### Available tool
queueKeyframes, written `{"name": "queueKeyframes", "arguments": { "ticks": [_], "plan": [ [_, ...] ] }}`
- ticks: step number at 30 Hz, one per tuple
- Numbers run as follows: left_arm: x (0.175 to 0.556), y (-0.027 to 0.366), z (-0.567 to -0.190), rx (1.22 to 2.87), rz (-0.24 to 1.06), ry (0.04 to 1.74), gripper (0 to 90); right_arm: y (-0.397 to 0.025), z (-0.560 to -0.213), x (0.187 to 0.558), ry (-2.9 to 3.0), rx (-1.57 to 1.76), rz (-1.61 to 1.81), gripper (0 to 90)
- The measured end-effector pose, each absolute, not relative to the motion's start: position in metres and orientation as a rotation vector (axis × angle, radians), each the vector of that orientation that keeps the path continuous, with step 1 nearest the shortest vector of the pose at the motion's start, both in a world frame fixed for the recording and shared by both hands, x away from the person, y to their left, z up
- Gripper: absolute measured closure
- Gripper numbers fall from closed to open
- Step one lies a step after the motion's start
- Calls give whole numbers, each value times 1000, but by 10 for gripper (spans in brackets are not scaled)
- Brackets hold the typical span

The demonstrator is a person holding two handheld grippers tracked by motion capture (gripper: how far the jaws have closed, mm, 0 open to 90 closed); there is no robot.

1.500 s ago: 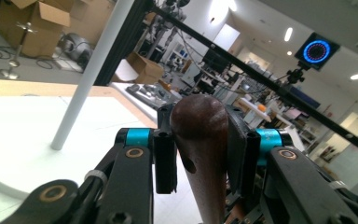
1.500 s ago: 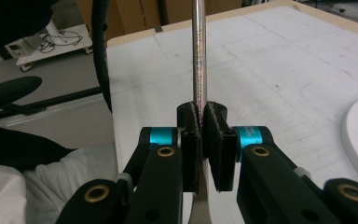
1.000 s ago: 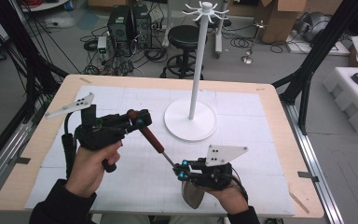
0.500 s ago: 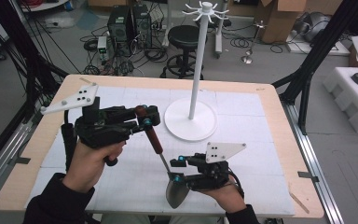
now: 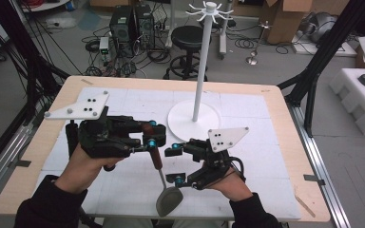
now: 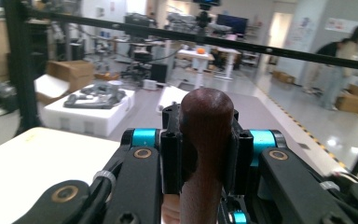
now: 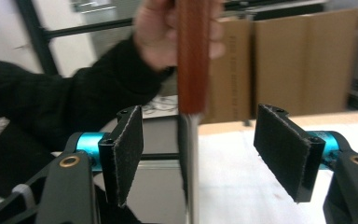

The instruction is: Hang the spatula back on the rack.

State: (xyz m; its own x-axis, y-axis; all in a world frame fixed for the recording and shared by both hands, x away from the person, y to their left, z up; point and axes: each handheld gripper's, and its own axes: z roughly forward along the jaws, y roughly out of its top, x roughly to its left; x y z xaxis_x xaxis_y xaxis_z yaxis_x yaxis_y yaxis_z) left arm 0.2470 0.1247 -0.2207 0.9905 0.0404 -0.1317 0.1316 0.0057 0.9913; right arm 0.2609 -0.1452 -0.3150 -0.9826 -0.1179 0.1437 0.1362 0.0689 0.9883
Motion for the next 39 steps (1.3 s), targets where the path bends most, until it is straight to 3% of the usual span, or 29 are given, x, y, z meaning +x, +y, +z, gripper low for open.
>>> {"name": "queueKeyframes", "arguments": {
  "ticks": [16, 19, 20, 21, 22, 25, 29, 33, 35, 39],
  "plan": [
    [245, 123, -222, 1558, -120, 69, 725, -122, -307, 272, -2025, 151, -1918, 725],
    [243, 124, -221, 1547, -58, 114, 717, -124, -305, 269, -2045, 119, -1946, 734],
    [242, 125, -221, 1520, -23, 148, 635, -125, -304, 268, -2063, 74, -1951, 734],
    [242, 127, -221, 1501, -7, 190, 487, -126, -304, 267, -2085, 55, -1971, 735],
    [241, 129, -221, 1490, 5, 213, 421, -128, -303, 265, -2108, 28, -1979, 735],
    [242, 134, -221, 1494, 84, 266, 399, -132, -301, 261, -2158, -62, -2027, 735],
    [244, 131, -223, 1523, 110, 307, 423, -133, -297, 252, -2267, -170, -2065, 734],
    [245, 127, -223, 1534, 100, 292, 547, -133, -295, 249, -2332, -271, -2071, 734],
    [247, 127, -223, 1530, 87, 282, 692, -132, -296, 248, -2354, -289, -2055, 733],
    [247, 126, -224, 1524, 46, 258, 727, -133, -297, 249, -2335, -262, -2046, 697]
  ]
}}
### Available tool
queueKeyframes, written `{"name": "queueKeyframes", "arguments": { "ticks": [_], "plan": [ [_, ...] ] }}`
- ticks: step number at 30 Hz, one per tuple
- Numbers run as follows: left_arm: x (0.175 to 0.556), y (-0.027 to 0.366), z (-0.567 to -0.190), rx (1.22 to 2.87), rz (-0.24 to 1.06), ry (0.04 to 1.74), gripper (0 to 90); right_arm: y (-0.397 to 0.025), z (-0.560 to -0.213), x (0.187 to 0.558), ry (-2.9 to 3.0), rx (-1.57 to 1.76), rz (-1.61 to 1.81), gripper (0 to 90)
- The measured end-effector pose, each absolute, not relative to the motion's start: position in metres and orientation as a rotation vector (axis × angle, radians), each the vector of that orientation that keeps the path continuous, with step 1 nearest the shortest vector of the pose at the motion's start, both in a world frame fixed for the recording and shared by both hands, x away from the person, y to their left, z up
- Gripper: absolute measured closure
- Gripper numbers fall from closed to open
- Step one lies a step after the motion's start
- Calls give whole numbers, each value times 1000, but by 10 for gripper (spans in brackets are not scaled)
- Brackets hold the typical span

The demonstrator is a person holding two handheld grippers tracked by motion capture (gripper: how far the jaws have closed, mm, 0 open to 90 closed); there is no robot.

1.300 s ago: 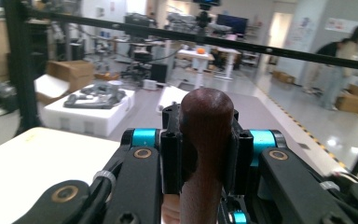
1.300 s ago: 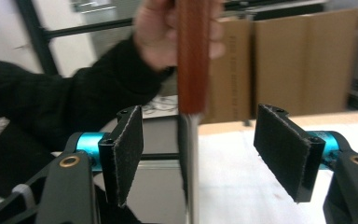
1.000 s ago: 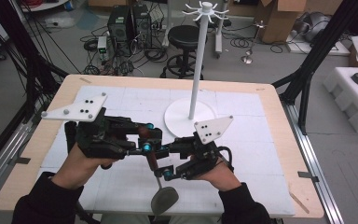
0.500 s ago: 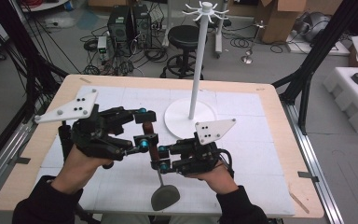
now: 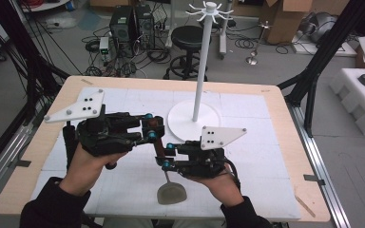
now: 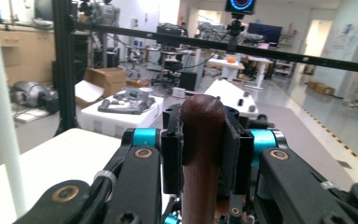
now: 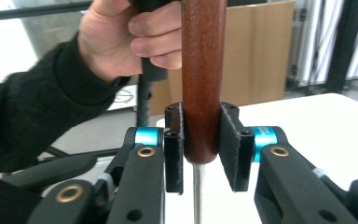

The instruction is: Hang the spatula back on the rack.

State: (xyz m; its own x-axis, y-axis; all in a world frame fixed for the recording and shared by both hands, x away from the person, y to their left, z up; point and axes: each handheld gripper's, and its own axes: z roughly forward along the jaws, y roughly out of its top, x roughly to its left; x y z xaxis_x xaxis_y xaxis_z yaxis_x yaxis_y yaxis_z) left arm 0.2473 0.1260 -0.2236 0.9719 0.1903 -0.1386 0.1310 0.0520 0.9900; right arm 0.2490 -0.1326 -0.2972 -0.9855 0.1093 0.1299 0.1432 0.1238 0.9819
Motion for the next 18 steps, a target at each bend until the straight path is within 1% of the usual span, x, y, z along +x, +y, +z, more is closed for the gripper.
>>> {"name": "queueKeyframes", "arguments": {
  "ticks": [1, 2, 3, 6, 7, 10, 13, 16, 17, 18],
  "plan": [
    [248, 126, -224, 1527, 37, 247, 728, -133, -297, 251, -2306, -213, -2049, 595],
    [248, 125, -224, 1532, 25, 234, 728, -133, -297, 252, -2281, -183, -2071, 519],
    [248, 125, -224, 1533, 13, 227, 728, -133, -297, 253, -2258, -137, -2096, 489],
    [247, 126, -224, 1526, -15, 191, 729, -135, -296, 257, -2193, -57, -2098, 478],
    [247, 127, -224, 1522, -23, 182, 729, -135, -296, 260, -2176, -46, -2083, 484],
    [246, 128, -223, 1518, -36, 167, 728, -134, -298, 268, -2111, -36, -2059, 544],
    [246, 128, -223, 1512, -38, 162, 729, -130, -298, 268, -2069, -12, -2043, 564],
    [246, 127, -223, 1505, -46, 155, 728, -126, -299, 268, -2080, 5, -2007, 613],
    [246, 127, -223, 1506, -44, 158, 729, -124, -300, 268, -2090, 9, -1997, 714],
    [246, 127, -223, 1503, -41, 165, 728, -123, -299, 266, -2105, 19, -1992, 726]
  ]
}}
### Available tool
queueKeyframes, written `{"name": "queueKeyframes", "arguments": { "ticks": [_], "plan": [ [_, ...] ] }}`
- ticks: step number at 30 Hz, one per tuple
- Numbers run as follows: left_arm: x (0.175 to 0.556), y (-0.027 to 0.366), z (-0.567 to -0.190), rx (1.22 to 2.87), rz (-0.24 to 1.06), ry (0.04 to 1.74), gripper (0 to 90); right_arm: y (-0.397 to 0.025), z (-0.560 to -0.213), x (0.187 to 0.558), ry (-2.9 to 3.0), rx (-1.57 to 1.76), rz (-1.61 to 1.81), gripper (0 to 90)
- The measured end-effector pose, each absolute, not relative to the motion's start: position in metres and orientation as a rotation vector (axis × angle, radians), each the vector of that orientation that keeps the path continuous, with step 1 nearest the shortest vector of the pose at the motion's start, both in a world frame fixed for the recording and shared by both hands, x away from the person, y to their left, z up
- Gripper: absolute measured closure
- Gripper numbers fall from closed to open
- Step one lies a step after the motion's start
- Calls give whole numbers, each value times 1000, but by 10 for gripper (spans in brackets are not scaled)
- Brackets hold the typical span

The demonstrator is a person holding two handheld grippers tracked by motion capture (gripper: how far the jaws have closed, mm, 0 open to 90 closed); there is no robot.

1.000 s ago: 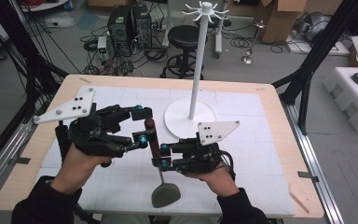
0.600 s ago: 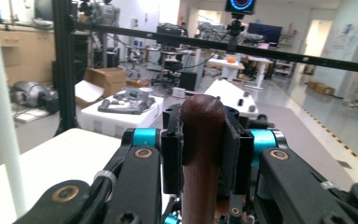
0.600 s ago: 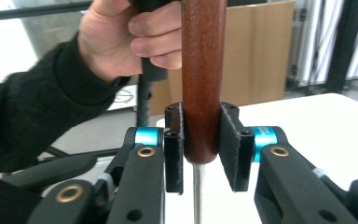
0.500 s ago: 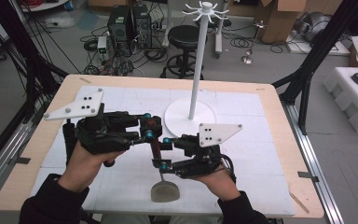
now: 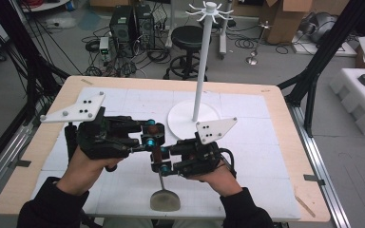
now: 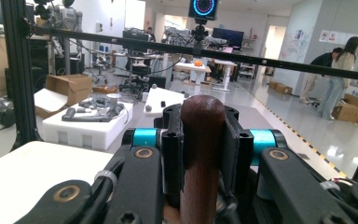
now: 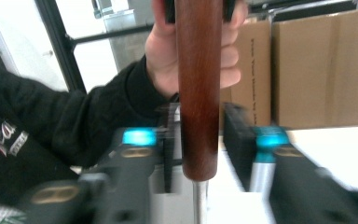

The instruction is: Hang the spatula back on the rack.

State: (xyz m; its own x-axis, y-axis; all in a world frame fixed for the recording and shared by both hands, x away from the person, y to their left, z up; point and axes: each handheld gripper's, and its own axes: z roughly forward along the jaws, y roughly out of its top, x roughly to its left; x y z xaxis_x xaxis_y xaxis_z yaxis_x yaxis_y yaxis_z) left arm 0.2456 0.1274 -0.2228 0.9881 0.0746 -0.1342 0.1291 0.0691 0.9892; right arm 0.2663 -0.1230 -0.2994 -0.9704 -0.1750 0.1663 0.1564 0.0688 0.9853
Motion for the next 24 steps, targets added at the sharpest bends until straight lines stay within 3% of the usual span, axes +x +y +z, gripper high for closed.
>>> {"name": "queueKeyframes", "arguments": {
  "ticks": [2, 3, 5, 12, 24],
  "plan": [
    [246, 130, -223, 1472, -14, 199, 723, -122, -297, 265, -2119, -8, -2016, 732],
    [245, 133, -223, 1439, 12, 228, 677, -122, -296, 266, -2128, -33, -2022, 733],
    [248, 142, -224, 1407, 33, 292, 463, -124, -293, 267, -2150, -67, -2049, 734],
    [248, 179, -254, 1349, 185, 409, 242, -137, -275, 274, -2229, -199, -2136, 734],
    [243, 238, -356, 1443, 464, 645, 203, -154, -248, 314, -2349, -504, -2256, 733]
  ]
}}
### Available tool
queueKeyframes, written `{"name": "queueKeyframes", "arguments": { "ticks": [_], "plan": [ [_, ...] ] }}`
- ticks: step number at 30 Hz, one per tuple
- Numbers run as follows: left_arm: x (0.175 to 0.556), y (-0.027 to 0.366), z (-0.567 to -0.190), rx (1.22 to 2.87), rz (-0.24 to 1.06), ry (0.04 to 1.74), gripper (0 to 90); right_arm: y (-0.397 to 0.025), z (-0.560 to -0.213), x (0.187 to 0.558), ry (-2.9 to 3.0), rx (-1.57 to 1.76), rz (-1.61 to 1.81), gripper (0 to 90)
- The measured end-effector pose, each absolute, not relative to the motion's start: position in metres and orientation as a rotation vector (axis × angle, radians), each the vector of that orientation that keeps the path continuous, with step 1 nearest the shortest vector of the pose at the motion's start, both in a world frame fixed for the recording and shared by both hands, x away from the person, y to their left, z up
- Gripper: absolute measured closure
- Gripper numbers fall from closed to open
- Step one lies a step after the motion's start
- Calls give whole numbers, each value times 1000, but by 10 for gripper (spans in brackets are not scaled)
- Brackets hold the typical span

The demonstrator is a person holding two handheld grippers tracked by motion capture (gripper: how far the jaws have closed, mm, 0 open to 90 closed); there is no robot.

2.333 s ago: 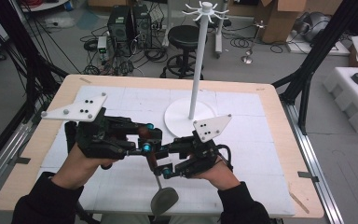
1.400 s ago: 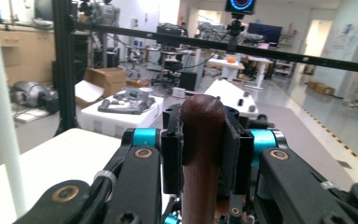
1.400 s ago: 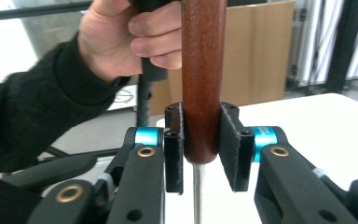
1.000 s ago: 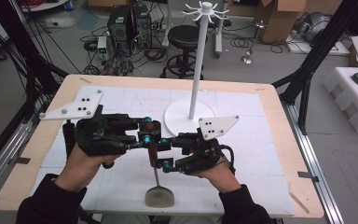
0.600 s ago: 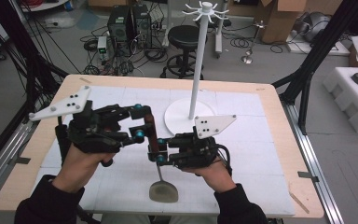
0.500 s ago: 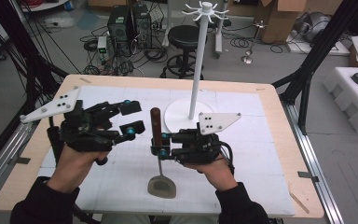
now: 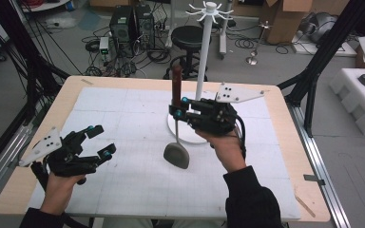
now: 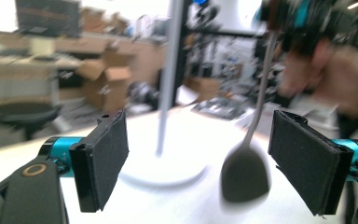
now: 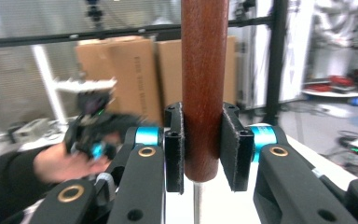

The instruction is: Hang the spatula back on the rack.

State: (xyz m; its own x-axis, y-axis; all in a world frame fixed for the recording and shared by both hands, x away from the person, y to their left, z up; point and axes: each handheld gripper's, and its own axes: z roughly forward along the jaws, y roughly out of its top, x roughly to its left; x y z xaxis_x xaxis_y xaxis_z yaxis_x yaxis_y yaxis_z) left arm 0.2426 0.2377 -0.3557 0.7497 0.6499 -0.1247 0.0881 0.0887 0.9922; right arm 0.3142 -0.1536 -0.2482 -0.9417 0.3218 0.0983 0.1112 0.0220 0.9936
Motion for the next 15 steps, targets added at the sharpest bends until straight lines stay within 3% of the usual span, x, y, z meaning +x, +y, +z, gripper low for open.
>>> {"name": "queueKeyframes", "arguments": {
  "ticks": [15],
  "plan": [
    [242, 256, -404, 1489, 495, 724, 216, -163, -211, 377, 2011, 654, 1952, 733]
  ]
}}
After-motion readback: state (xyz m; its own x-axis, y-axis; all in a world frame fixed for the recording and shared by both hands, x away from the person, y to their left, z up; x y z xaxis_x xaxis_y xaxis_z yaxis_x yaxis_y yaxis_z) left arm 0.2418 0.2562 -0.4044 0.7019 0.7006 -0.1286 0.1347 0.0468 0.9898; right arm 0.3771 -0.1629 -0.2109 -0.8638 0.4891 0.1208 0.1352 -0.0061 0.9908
